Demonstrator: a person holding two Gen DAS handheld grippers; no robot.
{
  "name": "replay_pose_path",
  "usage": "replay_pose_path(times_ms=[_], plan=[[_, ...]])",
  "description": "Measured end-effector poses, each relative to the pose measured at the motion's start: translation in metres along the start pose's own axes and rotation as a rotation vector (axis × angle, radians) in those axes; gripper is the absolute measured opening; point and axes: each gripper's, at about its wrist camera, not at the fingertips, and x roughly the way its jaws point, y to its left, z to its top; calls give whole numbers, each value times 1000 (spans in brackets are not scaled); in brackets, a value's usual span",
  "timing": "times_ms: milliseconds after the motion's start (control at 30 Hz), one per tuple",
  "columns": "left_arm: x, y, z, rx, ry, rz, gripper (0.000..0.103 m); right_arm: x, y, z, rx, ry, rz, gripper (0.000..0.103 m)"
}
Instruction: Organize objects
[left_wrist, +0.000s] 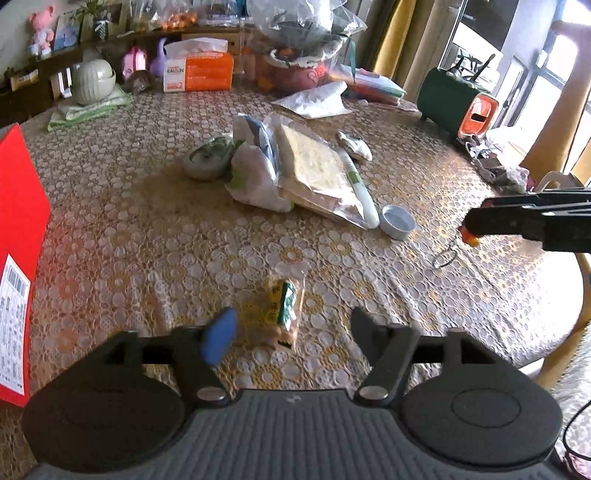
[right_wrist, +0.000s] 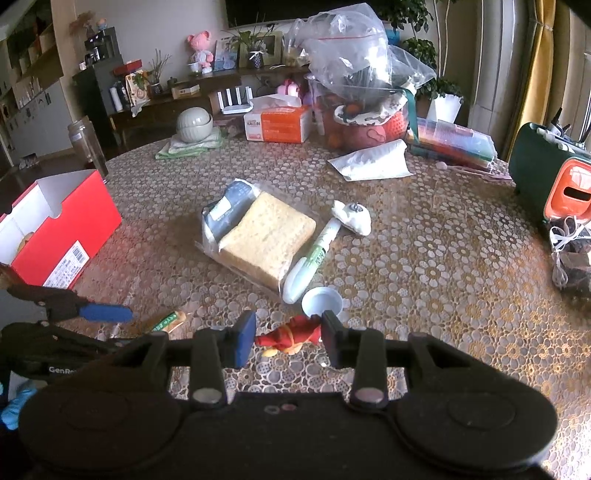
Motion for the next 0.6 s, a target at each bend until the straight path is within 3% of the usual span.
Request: replay_pose_path(times_ms=[233,367,433,500,600], plan=[[22,-14,8,85,40,52,67,4,-6,-2,8,3,12,38],[33,-19,8,122,67,94,31,4,-8,-2,9,4,13,38],[32,-21,7,135,62,104,31,4,-8,-2,9,4,15,38],[30,-25,6,157,46,120,21,5,-9,-1,7,4,16,38],[28,-23,6,136,51,104,21,4,-9,-1,3,1,16,38]])
